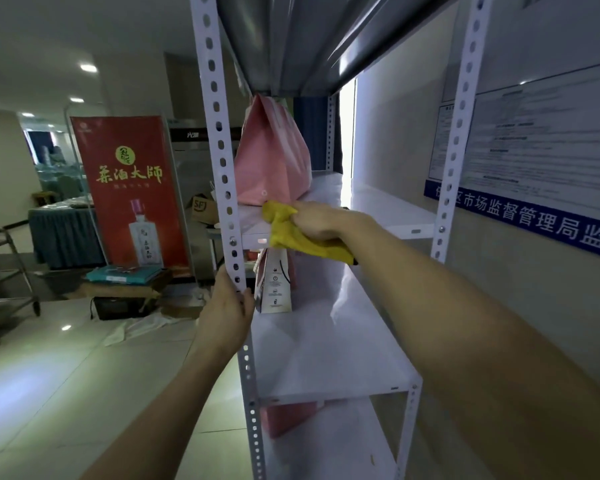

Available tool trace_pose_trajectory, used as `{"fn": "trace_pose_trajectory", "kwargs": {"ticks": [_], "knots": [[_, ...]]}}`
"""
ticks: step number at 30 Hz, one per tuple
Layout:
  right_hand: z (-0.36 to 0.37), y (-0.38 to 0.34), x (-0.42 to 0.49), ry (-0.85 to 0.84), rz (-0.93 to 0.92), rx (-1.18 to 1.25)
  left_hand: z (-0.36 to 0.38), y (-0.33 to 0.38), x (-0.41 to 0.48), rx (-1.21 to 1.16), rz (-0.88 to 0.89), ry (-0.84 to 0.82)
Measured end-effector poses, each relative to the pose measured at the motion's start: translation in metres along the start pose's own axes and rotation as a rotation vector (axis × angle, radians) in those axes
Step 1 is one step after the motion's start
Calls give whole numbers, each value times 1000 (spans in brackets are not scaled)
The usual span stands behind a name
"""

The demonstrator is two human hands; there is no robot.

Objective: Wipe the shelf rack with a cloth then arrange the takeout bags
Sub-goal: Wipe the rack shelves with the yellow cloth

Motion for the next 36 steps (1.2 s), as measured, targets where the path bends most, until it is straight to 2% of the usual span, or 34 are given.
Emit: {"fn": "trace_pose_trajectory", "kwargs": {"ticks": [3, 6, 8, 12, 18, 22, 27, 31, 33, 36], "knots": [[-15, 75, -16, -30, 115, 176, 0, -1, -2, -6, -16, 0], [-37, 137, -22, 36, 286, 62, 0, -4, -1, 19, 18, 9], [-41, 148, -13, 35, 325, 45, 1, -9, 1, 61, 11, 14], [-29, 99, 6, 10, 285, 20, 2, -12, 3, 99, -29, -28], [13, -54, 33, -14, -53, -93, 4, -6, 3, 86, -58, -39], [21, -64, 30, 46, -48, -158, 2, -5, 3, 84, -39, -79], [11, -6, 6, 139, 6, -125, 0, -1, 2, 80, -43, -87], [0, 66, -28, 251, 184, -173, -4, 5, 2, 54, -74, -116], [2, 90, -48, 359, 201, -190, -5, 9, 2, 33, -89, -134], [20, 96, -77, 597, 126, -171, -9, 9, 1, 3, -94, -157]]}}
Point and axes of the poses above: each hand's wrist, its own x-axis towards the middle knuckle, its own z-axis out of the palm, y = z × x, the point moved 3 cm from there along x, towards the middle knuckle, and after that the axes turned 9 degrees about -x, right-handed, at the moved point
